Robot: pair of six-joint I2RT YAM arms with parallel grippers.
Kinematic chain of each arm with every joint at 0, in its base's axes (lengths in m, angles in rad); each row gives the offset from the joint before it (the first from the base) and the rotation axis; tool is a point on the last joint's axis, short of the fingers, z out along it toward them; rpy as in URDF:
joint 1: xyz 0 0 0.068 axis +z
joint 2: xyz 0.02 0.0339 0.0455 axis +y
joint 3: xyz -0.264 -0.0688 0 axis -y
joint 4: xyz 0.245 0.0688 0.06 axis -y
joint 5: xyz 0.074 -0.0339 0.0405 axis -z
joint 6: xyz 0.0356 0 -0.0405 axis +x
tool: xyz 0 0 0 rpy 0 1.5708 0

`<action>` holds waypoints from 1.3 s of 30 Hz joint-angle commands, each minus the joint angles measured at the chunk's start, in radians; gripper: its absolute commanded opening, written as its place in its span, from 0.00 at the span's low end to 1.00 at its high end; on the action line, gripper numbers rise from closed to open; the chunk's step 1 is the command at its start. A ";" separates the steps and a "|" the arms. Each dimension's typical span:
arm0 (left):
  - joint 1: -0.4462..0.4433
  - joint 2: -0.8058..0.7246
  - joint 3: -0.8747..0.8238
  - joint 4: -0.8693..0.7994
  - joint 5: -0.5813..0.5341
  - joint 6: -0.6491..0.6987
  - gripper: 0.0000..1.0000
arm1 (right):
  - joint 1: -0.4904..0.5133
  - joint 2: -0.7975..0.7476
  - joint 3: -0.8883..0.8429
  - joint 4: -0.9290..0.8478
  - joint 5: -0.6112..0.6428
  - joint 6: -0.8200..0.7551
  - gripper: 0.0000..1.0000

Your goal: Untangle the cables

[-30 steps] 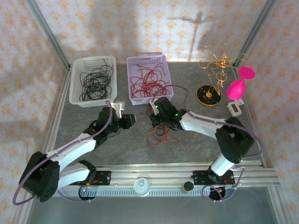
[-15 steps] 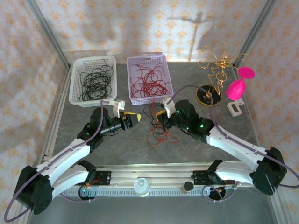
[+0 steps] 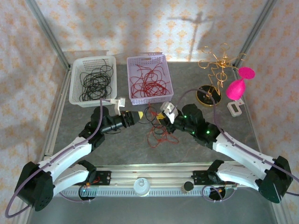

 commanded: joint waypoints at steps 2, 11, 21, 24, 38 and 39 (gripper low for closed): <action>-0.053 -0.040 0.016 0.061 -0.086 -0.135 0.53 | 0.008 -0.044 -0.053 0.129 0.048 -0.102 0.00; -0.116 0.054 0.093 0.054 -0.144 -0.210 0.54 | 0.010 -0.033 -0.120 0.214 0.096 -0.156 0.00; -0.138 0.218 0.162 0.204 -0.141 -0.306 0.51 | 0.014 -0.015 -0.114 0.218 0.054 -0.154 0.00; -0.143 0.262 0.192 0.200 -0.134 -0.306 0.48 | 0.014 -0.015 -0.114 0.219 0.050 -0.154 0.00; -0.150 0.369 0.198 0.313 -0.215 -0.366 0.33 | 0.023 0.001 -0.116 0.212 0.046 -0.147 0.00; -0.151 0.378 0.196 0.320 -0.227 -0.377 0.31 | 0.023 0.002 -0.116 0.211 0.055 -0.144 0.00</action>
